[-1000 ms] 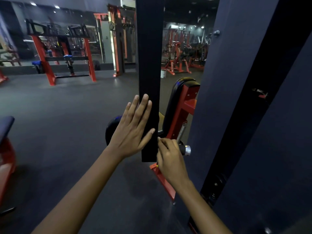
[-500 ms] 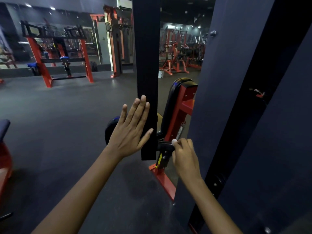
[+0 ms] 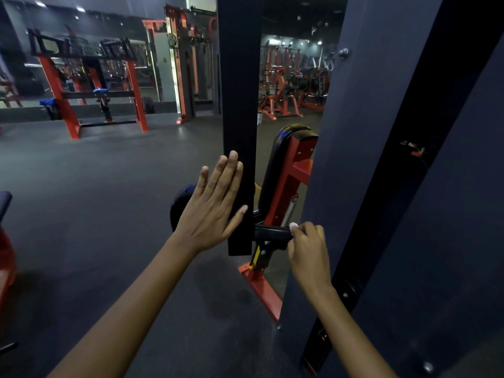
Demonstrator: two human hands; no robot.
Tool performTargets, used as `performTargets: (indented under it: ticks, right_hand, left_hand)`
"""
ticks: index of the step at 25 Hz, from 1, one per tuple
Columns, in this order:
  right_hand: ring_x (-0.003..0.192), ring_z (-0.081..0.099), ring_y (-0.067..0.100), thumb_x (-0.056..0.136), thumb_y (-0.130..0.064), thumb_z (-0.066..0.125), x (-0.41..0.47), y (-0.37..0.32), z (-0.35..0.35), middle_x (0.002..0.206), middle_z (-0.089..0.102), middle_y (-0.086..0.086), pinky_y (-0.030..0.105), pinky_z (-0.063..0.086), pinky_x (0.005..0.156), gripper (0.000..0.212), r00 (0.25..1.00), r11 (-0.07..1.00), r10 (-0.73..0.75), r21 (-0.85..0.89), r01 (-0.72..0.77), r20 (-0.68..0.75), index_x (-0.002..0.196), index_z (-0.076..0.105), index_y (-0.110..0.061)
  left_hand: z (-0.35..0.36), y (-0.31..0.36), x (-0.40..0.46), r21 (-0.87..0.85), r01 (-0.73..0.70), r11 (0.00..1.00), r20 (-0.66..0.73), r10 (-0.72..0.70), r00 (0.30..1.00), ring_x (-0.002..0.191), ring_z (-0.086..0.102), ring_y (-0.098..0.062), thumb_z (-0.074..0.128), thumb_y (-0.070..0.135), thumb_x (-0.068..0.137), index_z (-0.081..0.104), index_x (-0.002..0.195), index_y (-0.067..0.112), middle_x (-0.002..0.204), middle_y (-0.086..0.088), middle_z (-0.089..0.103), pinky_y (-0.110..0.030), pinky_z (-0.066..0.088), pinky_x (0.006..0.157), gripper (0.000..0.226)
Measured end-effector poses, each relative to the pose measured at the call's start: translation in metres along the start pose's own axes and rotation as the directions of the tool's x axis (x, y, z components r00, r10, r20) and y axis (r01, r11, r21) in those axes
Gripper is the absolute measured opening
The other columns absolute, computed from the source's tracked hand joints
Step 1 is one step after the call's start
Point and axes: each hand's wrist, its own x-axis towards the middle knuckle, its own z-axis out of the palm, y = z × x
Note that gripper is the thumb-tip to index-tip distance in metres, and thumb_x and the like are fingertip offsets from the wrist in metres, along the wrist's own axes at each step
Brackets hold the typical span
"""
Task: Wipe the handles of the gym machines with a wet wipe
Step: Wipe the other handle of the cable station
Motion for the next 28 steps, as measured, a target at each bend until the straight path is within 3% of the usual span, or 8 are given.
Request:
performTargets:
  ticks: [5, 11, 15, 17, 19, 22, 25, 28]
  right_hand:
    - [0.080, 0.052, 0.024, 0.077, 0.007, 0.064, -0.001, -0.022, 0.015, 0.085, 0.059, 0.009, 0.034, 0.053, 0.069, 0.024, 0.999, 0.988, -0.014, 0.152, 0.020, -0.039, 0.100, 0.069, 0.002]
    - [0.083, 0.054, 0.021, 0.079, 0.005, 0.062, 0.002, -0.055, 0.020, 0.089, 0.062, 0.006, 0.022, 0.045, 0.077, 0.023, 0.987, 0.950, -0.160, 0.271, 0.155, -0.004, 0.100, 0.070, 0.000]
    - [0.089, 0.054, 0.020, 0.085, 0.003, 0.055, 0.027, -0.034, -0.006, 0.094, 0.067, 0.003, 0.021, 0.040, 0.077, 0.028, 0.969, 0.915, -0.216, 0.371, 0.157, 0.122, 0.104, 0.072, -0.008]
    - [0.091, 0.061, 0.020, 0.084, 0.004, 0.054, 0.054, -0.022, -0.016, 0.096, 0.070, 0.005, 0.027, 0.049, 0.078, 0.029, 0.960, 0.913, -0.198, 0.394, 0.107, 0.199, 0.100, 0.074, -0.010]
    - [0.094, 0.065, 0.016, 0.085, 0.003, 0.053, 0.076, -0.022, -0.020, 0.099, 0.072, 0.006, 0.029, 0.053, 0.081, 0.028, 0.905, 0.912, -0.208, 0.409, 0.042, 0.372, 0.099, 0.074, -0.010]
    - [0.072, 0.066, 0.012, 0.086, -0.003, 0.053, 0.089, -0.031, -0.016, 0.085, 0.072, 0.010, 0.031, 0.053, 0.068, 0.023, 0.769, 0.931, -0.222, 0.365, -0.016, 0.599, 0.096, 0.073, -0.008]
    - [0.073, 0.066, 0.022, 0.083, 0.000, 0.053, 0.103, -0.036, -0.011, 0.090, 0.071, 0.015, 0.037, 0.055, 0.067, 0.025, 0.672, 0.951, -0.220, 0.309, -0.013, 0.707, 0.097, 0.072, -0.007]
    - [0.074, 0.059, 0.019, 0.081, 0.005, 0.048, 0.112, -0.027, -0.010, 0.091, 0.069, 0.011, 0.032, 0.049, 0.065, 0.029, 0.574, 0.979, -0.188, 0.197, 0.047, 0.797, 0.094, 0.072, -0.005]
  left_hand:
    - [-0.004, 0.000, -0.001, 0.006, 0.000, 1.000, 0.000, 0.000, 1.000, 0.147, -0.009, -0.025, 0.037, 0.043, 0.098, -0.006, 0.150, 0.003, 0.157, -0.012, -0.019, -0.046, 0.002, 0.119, 0.078]
    - [-0.005, -0.003, -0.002, -0.008, -0.005, 1.000, 0.002, 0.005, 1.000, 0.147, -0.008, -0.025, 0.040, 0.042, 0.098, -0.005, 0.150, 0.004, 0.157, -0.011, -0.019, -0.045, -0.001, 0.119, 0.079]
    - [-0.006, -0.003, -0.001, 0.004, -0.006, 1.000, 0.003, 0.006, 1.000, 0.147, -0.007, -0.025, 0.038, 0.043, 0.098, -0.004, 0.150, 0.003, 0.157, -0.011, -0.019, -0.045, 0.001, 0.119, 0.077]
    - [-0.008, -0.002, -0.002, -0.001, -0.005, 1.000, 0.008, 0.005, 1.000, 0.147, -0.007, -0.025, 0.037, 0.043, 0.098, -0.003, 0.150, 0.003, 0.157, -0.011, -0.019, -0.045, 0.001, 0.119, 0.077]
    - [-0.008, -0.002, -0.002, 0.002, -0.007, 1.000, 0.009, 0.007, 1.000, 0.148, -0.007, -0.025, 0.038, 0.042, 0.098, -0.002, 0.150, 0.003, 0.157, -0.011, -0.018, -0.044, 0.001, 0.119, 0.077]
    - [-0.009, -0.003, -0.002, 0.007, -0.015, 1.000, 0.015, 0.015, 1.000, 0.148, -0.007, -0.025, 0.039, 0.043, 0.098, -0.003, 0.151, 0.004, 0.158, -0.011, -0.019, -0.045, 0.002, 0.120, 0.077]
    - [-0.010, -0.004, -0.003, 0.009, -0.022, 1.000, 0.020, 0.022, 1.000, 0.148, -0.007, -0.025, 0.039, 0.043, 0.098, -0.004, 0.151, 0.005, 0.158, -0.010, -0.018, -0.044, 0.001, 0.120, 0.078]
    - [-0.011, -0.007, -0.004, 0.025, -0.041, 0.999, 0.021, 0.040, 0.999, 0.148, -0.007, -0.024, 0.038, 0.046, 0.098, -0.003, 0.151, 0.005, 0.158, -0.010, -0.017, -0.045, 0.003, 0.119, 0.079]
